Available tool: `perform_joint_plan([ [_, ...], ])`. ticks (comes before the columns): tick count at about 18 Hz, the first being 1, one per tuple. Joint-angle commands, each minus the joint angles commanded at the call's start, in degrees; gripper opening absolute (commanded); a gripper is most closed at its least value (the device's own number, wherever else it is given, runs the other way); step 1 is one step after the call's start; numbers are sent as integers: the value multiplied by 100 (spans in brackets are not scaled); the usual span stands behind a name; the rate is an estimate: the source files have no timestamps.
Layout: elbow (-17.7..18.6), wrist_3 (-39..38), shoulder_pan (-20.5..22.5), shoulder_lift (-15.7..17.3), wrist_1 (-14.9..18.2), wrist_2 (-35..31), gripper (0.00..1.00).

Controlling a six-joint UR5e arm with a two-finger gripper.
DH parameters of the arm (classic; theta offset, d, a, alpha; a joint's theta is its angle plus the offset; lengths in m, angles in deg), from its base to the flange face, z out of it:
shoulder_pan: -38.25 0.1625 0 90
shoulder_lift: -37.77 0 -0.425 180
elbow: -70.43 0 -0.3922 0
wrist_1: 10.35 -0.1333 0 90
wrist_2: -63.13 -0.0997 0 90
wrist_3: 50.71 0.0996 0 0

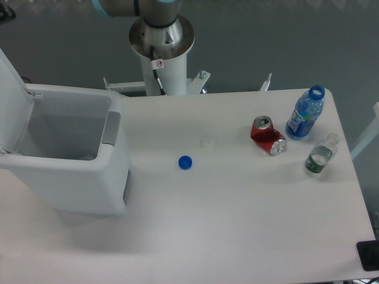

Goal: Close the trash can

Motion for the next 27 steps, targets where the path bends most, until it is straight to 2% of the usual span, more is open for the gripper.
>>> perform_joint_plan([
  [6, -9, 35, -290, -114, 0, -457, 1],
  [27, -44, 35, -422, -80, 62, -1090, 0],
])
